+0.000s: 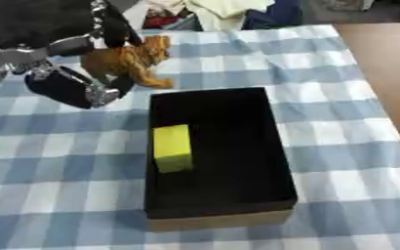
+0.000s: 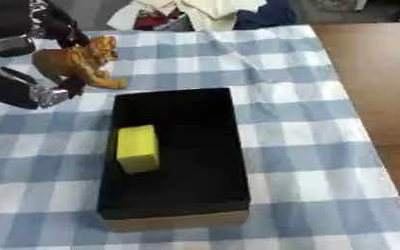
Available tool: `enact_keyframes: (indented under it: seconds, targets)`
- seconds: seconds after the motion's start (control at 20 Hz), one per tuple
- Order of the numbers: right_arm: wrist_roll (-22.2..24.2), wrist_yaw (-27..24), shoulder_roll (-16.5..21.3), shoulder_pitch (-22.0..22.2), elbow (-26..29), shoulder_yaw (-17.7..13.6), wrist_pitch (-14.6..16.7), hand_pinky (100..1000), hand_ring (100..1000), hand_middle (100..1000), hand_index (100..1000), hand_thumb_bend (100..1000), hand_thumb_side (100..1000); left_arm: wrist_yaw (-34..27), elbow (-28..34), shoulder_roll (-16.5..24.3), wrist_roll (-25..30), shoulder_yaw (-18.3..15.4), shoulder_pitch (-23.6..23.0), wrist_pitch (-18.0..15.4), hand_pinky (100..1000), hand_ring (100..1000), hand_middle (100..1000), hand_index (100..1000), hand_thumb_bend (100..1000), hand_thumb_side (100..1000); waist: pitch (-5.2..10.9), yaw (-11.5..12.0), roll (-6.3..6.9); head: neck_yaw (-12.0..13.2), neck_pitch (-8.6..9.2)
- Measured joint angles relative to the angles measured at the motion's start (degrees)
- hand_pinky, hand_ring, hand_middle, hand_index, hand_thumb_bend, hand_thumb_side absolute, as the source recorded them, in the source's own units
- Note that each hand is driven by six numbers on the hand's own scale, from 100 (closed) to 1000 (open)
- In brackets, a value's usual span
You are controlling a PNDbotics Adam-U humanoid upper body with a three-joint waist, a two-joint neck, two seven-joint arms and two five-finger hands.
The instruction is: Pick up objects on the table and place them in the box.
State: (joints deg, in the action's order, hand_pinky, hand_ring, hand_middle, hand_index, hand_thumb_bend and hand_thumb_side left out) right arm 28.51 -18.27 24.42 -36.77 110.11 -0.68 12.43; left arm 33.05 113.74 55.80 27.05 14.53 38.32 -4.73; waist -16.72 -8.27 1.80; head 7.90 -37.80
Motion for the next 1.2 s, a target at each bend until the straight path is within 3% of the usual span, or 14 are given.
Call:
enact_keyframes:
  seconds: [0.3, 0.7, 0.95, 1.2]
  targets:
    - [-0.02, -0.04, -0.54, 0.00, 0.04, 0.00, -0.19, 838, 802, 644, 766, 100, 714, -2.20, 0.00, -6.31, 2.33, 3.82, 5.33, -1.06, 530, 555, 469, 598, 100, 315, 0.00, -0.02, -0.08, -0.05, -0.28]
    - [-0.14, -0.06, -0.54, 0.49, 0.42, 0.00, -0.48, 838, 801, 642, 767, 100, 714, -1.85, 0.00, -13.68, 8.63, 7.93, 7.40, 2.69, 531, 557, 474, 603, 100, 306, -0.05, 0.02, 0.22, -0.27, -0.43]
    - [-0.07, -0.08, -0.54, 0.56, 0.73, -0.01, -0.64, 839, 800, 641, 766, 100, 712, 1.16, -0.26, -17.98, 10.63, 9.18, 8.66, 4.84, 488, 530, 457, 580, 100, 307, -0.23, 0.15, 0.22, -0.23, -0.43]
    - [0.07, -0.16, -0.53, 0.78, 0.73, -0.01, -0.77, 840, 801, 640, 766, 100, 713, 5.84, -3.57, -20.70, 8.80, 9.75, 9.11, 5.92, 494, 525, 445, 567, 100, 297, -0.31, 0.19, 0.22, 0.03, -0.43]
